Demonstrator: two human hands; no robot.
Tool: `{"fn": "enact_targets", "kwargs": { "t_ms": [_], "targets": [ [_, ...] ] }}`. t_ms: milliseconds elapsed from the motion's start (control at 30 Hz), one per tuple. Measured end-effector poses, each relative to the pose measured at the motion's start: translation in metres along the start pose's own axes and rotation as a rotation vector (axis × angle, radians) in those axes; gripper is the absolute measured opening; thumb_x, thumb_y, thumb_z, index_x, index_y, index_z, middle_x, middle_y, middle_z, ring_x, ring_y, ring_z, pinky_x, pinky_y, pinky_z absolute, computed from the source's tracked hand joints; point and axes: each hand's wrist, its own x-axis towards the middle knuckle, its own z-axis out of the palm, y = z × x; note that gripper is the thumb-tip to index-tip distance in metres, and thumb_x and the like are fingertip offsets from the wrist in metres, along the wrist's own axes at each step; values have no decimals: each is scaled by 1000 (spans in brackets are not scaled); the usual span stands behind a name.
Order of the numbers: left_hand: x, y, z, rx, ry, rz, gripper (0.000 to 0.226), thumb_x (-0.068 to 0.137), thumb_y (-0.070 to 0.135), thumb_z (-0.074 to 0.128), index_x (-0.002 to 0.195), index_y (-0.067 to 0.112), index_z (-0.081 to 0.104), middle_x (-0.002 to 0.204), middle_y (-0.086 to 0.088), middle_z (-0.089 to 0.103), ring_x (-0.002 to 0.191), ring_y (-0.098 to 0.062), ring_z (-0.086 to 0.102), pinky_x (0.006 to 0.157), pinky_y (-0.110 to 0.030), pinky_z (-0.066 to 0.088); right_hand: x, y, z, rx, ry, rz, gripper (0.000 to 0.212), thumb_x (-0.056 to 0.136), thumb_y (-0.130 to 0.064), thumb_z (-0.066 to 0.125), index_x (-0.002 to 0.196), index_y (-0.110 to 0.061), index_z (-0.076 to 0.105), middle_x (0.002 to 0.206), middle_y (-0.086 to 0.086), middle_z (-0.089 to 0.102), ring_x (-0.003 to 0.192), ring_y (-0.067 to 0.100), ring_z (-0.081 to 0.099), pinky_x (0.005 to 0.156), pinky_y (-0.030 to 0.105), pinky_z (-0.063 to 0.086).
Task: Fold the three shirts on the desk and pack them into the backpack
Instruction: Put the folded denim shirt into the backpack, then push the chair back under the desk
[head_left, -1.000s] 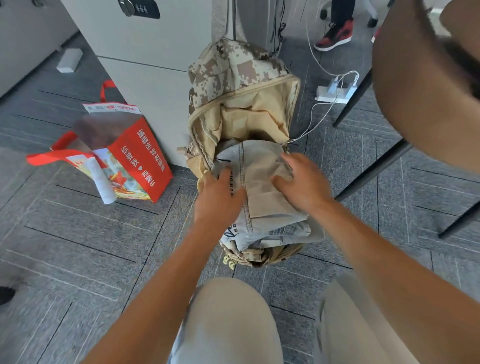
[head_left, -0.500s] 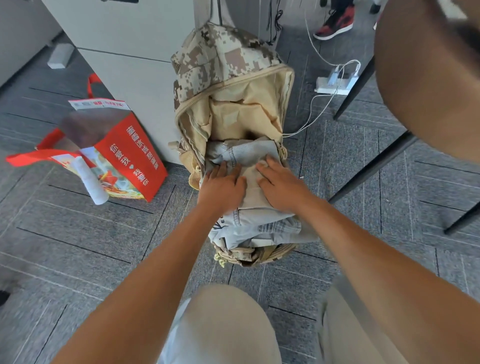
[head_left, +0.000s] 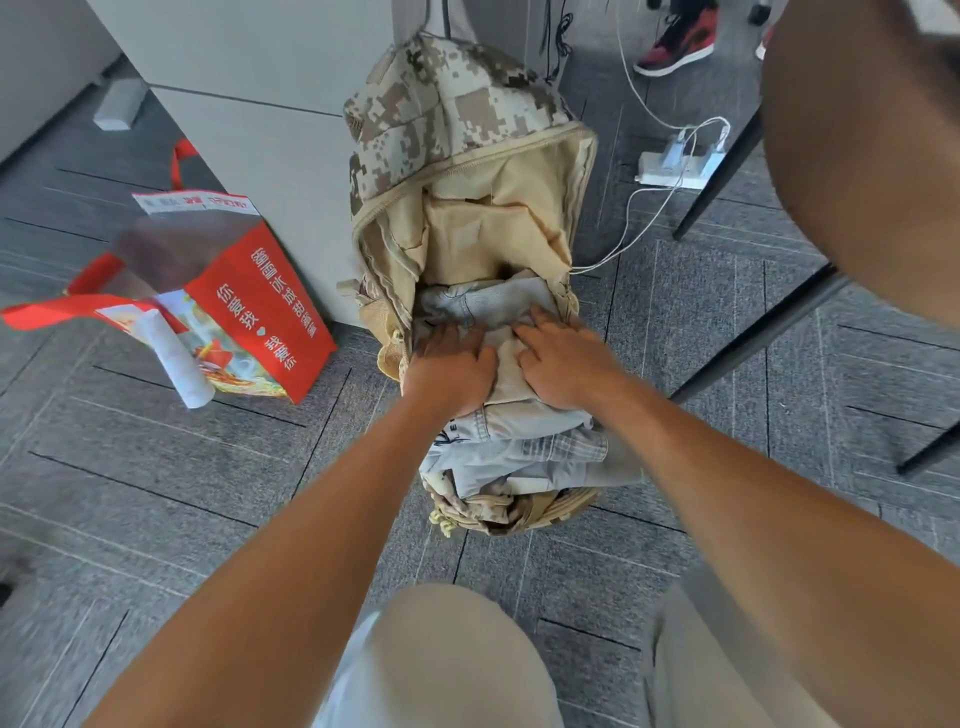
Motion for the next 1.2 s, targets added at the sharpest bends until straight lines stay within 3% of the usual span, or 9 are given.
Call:
{"fn": "enact_targets", "kwargs": {
  "t_ms": [200, 333, 400, 500, 700, 800, 933, 1033, 1200],
  "targets": [
    [-29, 6, -14, -14, 57, 10, 54, 109, 39, 31, 161, 24, 34, 167, -18, 29, 152, -37, 29, 123, -48, 29, -23, -9, -7, 22, 63, -6, 57, 110, -37, 25, 165, -20, 25, 174, 6, 15, 160, 22, 14, 129, 47, 12],
    [-71, 18, -50, 20, -155, -55, 64, 107, 38, 39, 163, 14, 21, 157, -25, 39, 141, -42, 43, 111, -53, 44, -67, -31, -47, 20, 16, 31, 48, 110, -38, 35, 153, -20, 45, 171, 5, 26, 153, 30, 32, 122, 49, 31],
    [-104, 29, -86, 19, -226, -84, 62, 106, 42, 45, 160, 14, 32, 154, -21, 44, 132, -38, 54, 106, -50, 51, -96, -45, -78, 15, -16, 49, 47, 110, -39, 40, 152, -19, 46, 168, 5, 31, 149, 30, 39, 119, 49, 37],
    [-162, 47, -151, 45, -239, -100, 59, 107, 44, 45, 158, 17, 38, 166, -16, 28, 142, -39, 46, 113, -53, 45, -142, -70, -140, 22, -32, 41, 49, 109, -44, 42, 154, -26, 41, 167, 0, 33, 144, 29, 47, 115, 50, 44],
    [-307, 82, -309, -41, -168, -164, 50, 103, 40, 47, 150, 23, 48, 155, -6, 47, 138, -32, 48, 105, -55, 50, -243, -138, -303, -39, -79, -19, 46, 108, -38, 45, 149, -17, 47, 155, 6, 50, 140, 28, 50, 119, 51, 37],
    [-399, 104, -378, -107, -120, -230, 48, 104, 35, 47, 149, 20, 48, 149, -9, 52, 136, -33, 50, 105, -53, 50, -304, -185, -370, -108, -88, -94, 39, 106, -37, 47, 135, -12, 54, 132, 8, 62, 122, 30, 60, 107, 48, 47],
    [-518, 120, -426, -158, -51, -379, 50, 103, 39, 48, 150, 22, 48, 151, -8, 51, 137, -33, 49, 106, -55, 50, -381, -242, -421, -204, -78, -252, 45, 103, -45, 45, 126, -9, 60, 118, 10, 68, 106, 32, 67, 89, 45, 56],
    [-600, 120, -434, -222, 9, -521, 49, 104, 40, 49, 151, 25, 47, 151, -9, 50, 138, -31, 48, 107, -51, 49, -428, -283, -434, -241, -104, -381, 47, 105, -45, 44, 138, -13, 56, 130, 8, 66, 114, 30, 65, 81, 38, 49],
    [-737, 98, -444, -276, 79, -726, 48, 100, 41, 41, 143, 23, 54, 145, -7, 55, 133, -29, 51, 105, -51, 49, -496, -373, -433, -243, -203, -563, 51, 105, -47, 47, 146, -17, 52, 145, 5, 60, 127, 31, 61, 98, 44, 53]
  ]
}}
